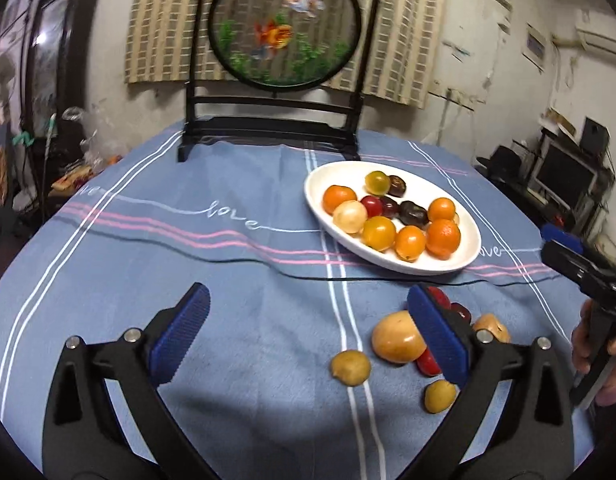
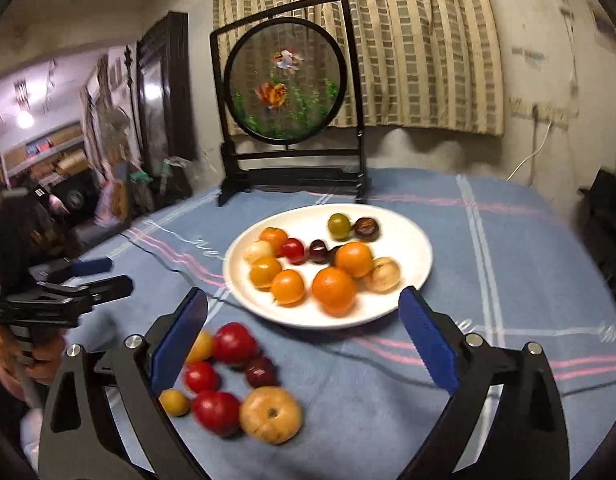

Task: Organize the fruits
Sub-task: 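Move both open tools back toward the fruit pile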

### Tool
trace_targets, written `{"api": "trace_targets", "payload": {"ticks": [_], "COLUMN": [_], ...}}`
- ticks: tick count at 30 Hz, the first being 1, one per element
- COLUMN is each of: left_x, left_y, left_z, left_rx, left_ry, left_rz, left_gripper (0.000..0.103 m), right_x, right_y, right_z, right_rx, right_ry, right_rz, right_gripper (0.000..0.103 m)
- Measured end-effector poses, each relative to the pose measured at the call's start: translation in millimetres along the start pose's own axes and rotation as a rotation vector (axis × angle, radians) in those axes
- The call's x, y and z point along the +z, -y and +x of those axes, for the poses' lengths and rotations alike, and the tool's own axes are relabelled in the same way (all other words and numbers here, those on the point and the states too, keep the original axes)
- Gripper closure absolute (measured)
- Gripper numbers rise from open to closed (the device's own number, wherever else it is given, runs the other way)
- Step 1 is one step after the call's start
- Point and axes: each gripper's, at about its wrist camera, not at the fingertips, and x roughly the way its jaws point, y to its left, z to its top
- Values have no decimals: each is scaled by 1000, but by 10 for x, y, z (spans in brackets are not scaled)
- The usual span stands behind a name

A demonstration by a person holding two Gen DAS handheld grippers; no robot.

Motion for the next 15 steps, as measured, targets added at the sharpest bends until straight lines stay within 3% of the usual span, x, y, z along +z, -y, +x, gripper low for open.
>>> {"api": "trace_targets", "payload": {"ticks": [3, 6, 7, 15], "left_x": [-22, -28, -37, -59], "left_y": [-3, 30, 52, 161], "left_z": [-31, -25, -22, -73], "left_rx": [39, 49, 45, 31], "left_ry": [24, 26, 22, 32], "left_rz": [13, 35, 47, 113], "left_gripper": [2, 2, 2, 2], "right_x": [-25, -28, -26, -220], "right_y": [62, 30, -37, -308], "right_z": [-49, 47, 84, 141], "right_rx": [88, 137, 108, 8], "right_ry": [6, -111, -162, -317], "right_rz": [129, 168, 117, -196], "right_gripper": [5, 4, 4, 6]}}
